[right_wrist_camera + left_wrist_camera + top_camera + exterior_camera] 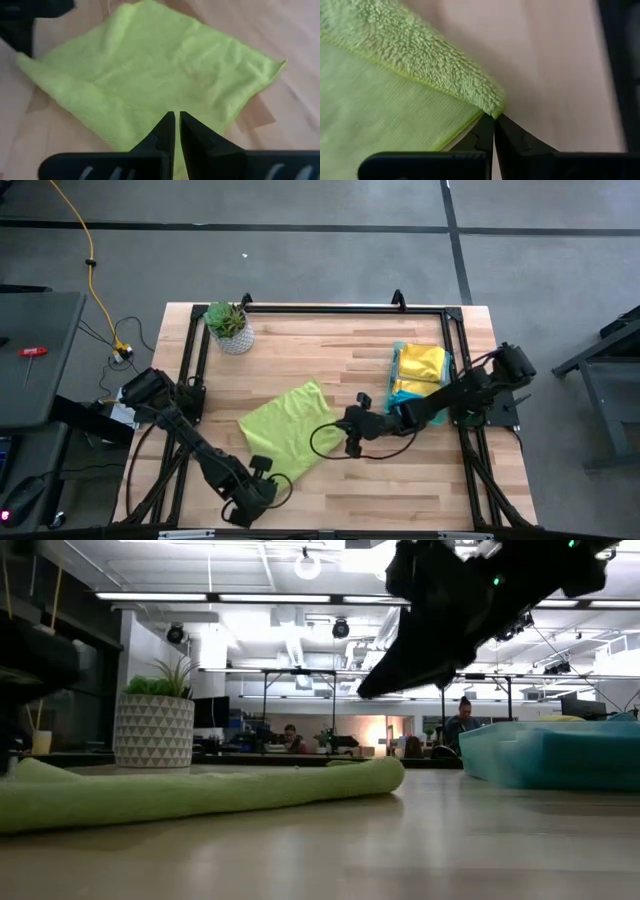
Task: Fold microfiber towels
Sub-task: Fold the green microfiber cloth
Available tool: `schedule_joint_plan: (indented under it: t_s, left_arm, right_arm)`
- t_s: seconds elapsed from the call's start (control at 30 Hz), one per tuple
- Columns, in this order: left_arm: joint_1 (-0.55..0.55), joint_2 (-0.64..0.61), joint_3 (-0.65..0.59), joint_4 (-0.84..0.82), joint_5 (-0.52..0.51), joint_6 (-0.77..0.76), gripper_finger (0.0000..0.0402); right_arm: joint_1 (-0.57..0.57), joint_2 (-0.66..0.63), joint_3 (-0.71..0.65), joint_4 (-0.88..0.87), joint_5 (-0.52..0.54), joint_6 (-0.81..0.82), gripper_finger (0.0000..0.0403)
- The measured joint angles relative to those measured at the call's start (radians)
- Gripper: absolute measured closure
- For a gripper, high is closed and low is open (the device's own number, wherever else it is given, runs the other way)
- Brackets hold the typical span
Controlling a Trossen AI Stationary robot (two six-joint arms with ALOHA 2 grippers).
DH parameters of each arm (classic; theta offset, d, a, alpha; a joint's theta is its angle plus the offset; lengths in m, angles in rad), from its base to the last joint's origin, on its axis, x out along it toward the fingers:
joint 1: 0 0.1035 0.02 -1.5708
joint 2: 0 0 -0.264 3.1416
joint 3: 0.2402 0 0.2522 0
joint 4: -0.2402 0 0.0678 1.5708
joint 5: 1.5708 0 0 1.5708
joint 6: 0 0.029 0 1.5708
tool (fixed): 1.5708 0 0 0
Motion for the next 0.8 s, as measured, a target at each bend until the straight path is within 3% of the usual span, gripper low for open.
schedule_joint_plan:
  t_s: [0.27, 0.53, 0.8]
  left_arm:
    - [-0.031, 0.000, 0.000, 0.170, -0.004, -0.008, 0.0401]
    - [-0.014, 0.000, 0.000, 0.155, -0.014, -0.008, 0.0396]
    - [-0.011, 0.000, 0.000, 0.163, -0.013, 0.015, 0.0331]
  right_arm:
    - [-0.029, 0.094, -0.001, 0.049, -0.076, 0.012, 0.0385]
    - [-0.029, 0.146, -0.001, 0.096, -0.109, 0.018, 0.0385]
    - [0.018, 0.205, -0.001, 0.108, -0.125, 0.061, 0.0385]
